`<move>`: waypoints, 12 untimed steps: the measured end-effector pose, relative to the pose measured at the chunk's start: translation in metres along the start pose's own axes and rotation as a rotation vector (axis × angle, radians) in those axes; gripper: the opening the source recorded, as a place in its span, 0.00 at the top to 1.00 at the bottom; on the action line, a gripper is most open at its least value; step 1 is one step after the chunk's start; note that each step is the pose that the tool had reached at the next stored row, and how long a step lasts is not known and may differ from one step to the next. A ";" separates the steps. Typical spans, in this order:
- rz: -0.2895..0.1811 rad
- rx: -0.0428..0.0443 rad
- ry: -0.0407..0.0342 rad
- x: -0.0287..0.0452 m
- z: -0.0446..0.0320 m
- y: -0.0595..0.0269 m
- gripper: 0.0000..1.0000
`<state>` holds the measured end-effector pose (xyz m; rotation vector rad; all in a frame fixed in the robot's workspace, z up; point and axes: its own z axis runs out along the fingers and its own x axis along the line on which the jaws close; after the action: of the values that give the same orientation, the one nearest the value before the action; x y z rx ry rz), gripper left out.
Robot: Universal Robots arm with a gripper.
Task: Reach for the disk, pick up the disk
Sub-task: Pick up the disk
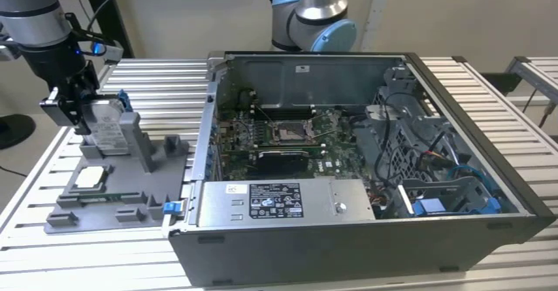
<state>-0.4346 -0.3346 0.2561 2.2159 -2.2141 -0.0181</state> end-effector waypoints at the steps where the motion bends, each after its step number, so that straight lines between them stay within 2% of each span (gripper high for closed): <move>1: 0.000 -0.0001 0.0000 0.0000 0.0000 0.0000 0.00; 3: 0.000 -0.0002 0.0001 0.0000 0.0000 0.0000 0.00; 4: 0.000 -0.0002 0.0001 0.0000 0.0000 0.0000 1.00; 12: 0.000 -0.0003 0.0001 0.0001 0.0002 -0.0002 1.00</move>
<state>-0.4344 -0.3347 0.2559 2.2160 -2.2137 -0.0183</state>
